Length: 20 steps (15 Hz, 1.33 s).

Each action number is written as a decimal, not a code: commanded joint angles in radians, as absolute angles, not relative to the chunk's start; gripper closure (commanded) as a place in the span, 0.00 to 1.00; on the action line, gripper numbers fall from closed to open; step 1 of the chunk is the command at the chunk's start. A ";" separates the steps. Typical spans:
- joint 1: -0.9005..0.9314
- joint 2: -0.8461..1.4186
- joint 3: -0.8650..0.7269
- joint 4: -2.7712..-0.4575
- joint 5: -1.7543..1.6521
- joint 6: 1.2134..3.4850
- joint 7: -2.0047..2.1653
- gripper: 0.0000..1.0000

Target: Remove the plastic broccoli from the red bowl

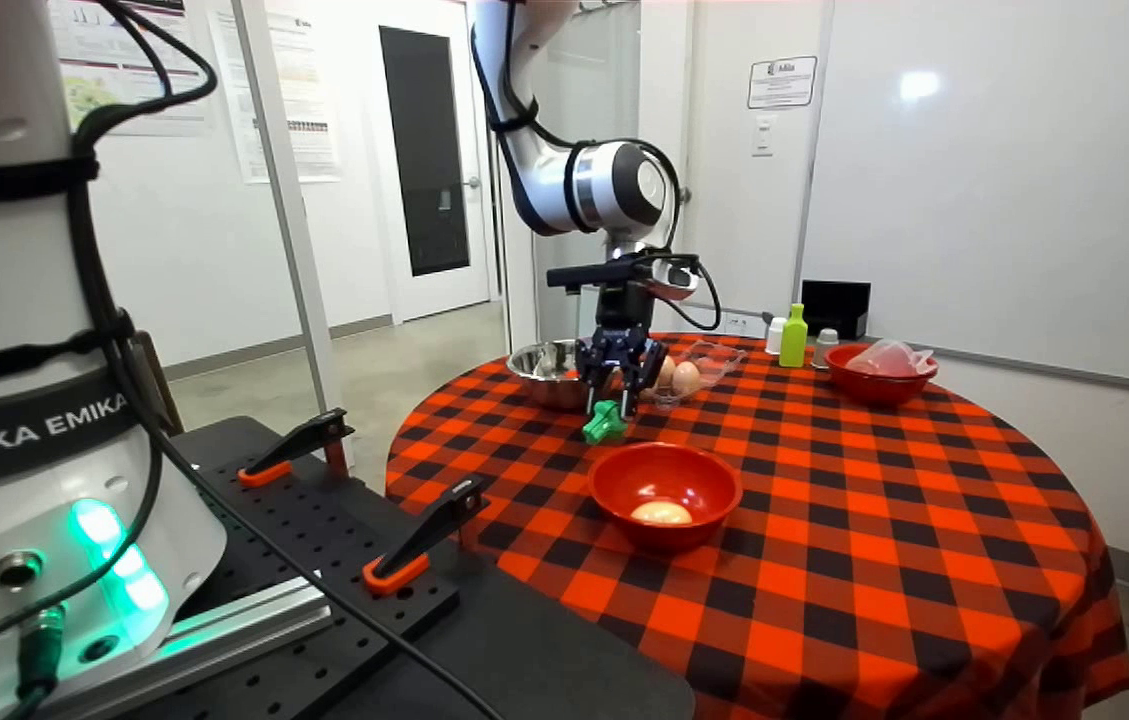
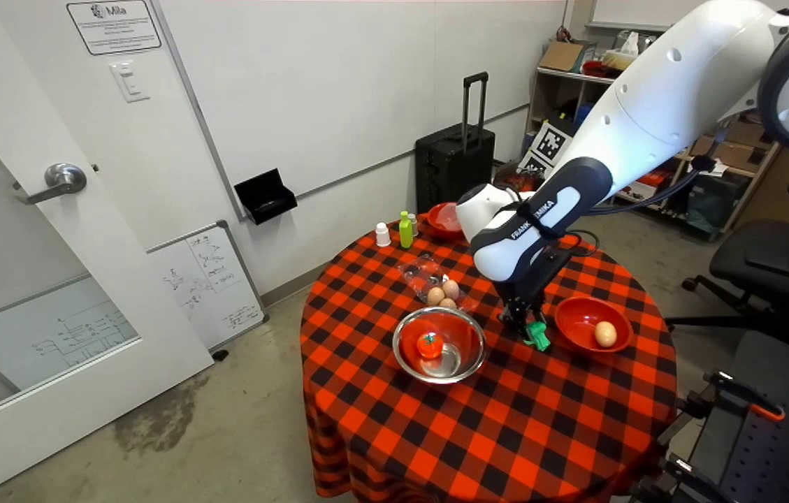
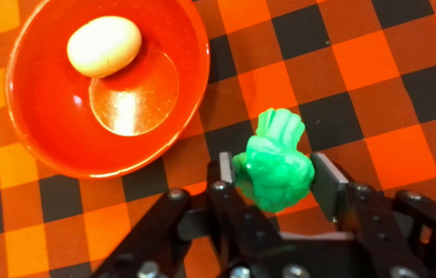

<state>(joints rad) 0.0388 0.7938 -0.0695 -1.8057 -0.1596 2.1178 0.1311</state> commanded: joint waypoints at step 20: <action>0.049 0.871 -0.098 -1.667 -0.175 2.043 0.135 0.00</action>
<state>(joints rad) 0.0424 0.9155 -0.0821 -1.6401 -0.1595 2.0207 0.1160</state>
